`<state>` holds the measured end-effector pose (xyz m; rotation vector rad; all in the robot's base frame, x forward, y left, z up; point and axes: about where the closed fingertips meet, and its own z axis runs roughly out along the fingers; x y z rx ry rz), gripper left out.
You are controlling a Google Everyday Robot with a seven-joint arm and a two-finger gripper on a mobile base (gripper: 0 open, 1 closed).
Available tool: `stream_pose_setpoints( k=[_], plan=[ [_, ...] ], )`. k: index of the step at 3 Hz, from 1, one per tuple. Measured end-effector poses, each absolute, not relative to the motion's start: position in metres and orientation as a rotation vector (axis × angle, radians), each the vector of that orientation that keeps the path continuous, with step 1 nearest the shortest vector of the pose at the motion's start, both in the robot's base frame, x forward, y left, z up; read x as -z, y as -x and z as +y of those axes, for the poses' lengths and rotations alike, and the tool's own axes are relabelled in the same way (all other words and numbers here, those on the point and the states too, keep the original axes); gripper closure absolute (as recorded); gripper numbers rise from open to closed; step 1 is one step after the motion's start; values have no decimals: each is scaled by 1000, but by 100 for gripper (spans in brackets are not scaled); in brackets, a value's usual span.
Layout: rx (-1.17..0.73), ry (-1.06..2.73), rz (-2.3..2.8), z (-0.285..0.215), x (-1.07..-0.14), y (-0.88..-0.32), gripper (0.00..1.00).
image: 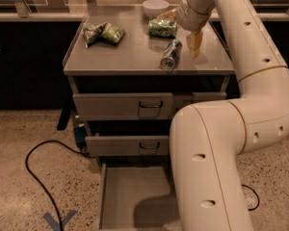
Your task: Place redbull can into bottom drawer
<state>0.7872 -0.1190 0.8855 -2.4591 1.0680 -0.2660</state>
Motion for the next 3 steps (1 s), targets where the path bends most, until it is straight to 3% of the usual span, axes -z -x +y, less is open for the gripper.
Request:
stream_pose_setpoints(
  k=[3],
  plan=[
    [275,2630,972,-112,-861,-788,0]
  ],
)
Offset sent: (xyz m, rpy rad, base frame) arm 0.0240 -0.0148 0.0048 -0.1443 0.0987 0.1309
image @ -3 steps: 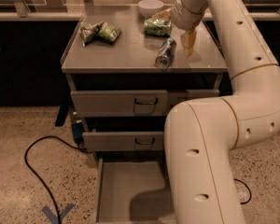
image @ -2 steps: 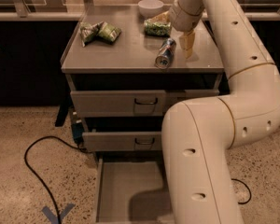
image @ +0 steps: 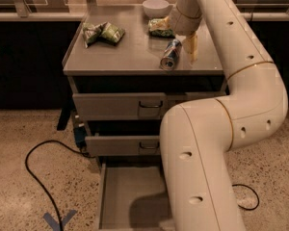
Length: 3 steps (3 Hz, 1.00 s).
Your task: Place redbull can into bottom drawer
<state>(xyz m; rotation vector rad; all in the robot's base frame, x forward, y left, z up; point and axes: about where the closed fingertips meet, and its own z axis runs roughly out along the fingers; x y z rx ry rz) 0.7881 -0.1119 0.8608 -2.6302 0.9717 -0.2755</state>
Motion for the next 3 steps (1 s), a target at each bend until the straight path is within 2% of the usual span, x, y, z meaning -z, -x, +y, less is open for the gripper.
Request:
stream_pose_setpoints(
  k=[2,3],
  plan=[
    [371,2706,985,-116,-860,-799,0],
    [291,2684,982,-119,-850,-790,0]
  ],
)
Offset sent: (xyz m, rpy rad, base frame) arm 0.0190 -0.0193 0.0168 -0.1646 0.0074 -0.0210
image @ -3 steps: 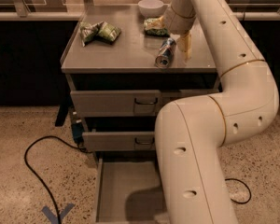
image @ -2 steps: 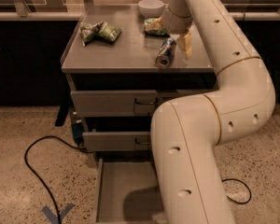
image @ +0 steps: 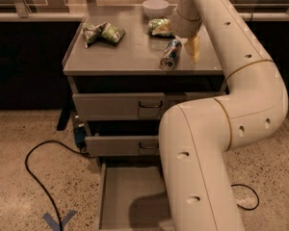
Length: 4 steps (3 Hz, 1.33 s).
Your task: Place redbull can into bottom drawer
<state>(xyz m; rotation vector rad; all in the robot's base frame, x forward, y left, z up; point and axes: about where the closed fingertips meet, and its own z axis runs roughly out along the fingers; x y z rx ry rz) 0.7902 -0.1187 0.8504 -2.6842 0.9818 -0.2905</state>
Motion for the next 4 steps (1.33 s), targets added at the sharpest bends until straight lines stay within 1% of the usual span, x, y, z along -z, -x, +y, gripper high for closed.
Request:
stream_pose_setpoints(
  k=[2,3,4],
  plan=[
    [183,2622,977,-117,-838,-782,0],
    [171,2612,1004,-118,-834,-782,20],
    [171,2612,1004,-118,-834,-782,15]
  ],
)
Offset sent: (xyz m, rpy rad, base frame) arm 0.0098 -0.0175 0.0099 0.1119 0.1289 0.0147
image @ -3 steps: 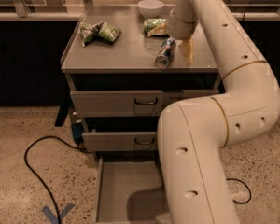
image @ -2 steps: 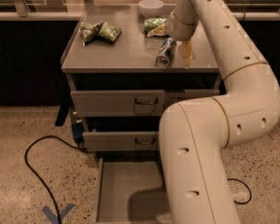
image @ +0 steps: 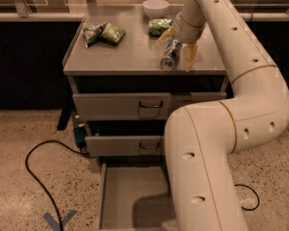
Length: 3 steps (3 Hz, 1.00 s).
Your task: Place redbull can into bottom drawer
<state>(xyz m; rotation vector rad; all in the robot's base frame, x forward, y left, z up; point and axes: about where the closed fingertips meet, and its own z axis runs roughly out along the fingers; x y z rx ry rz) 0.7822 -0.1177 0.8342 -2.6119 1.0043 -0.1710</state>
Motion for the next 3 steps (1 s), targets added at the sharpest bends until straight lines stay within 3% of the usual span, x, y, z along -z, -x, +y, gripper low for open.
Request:
stream_pose_setpoints(
  k=[1,3],
  plan=[
    [171,2612,1004,-118,-834,-782,0],
    [112,2656,1034,-108,-823,-775,0]
  ],
)
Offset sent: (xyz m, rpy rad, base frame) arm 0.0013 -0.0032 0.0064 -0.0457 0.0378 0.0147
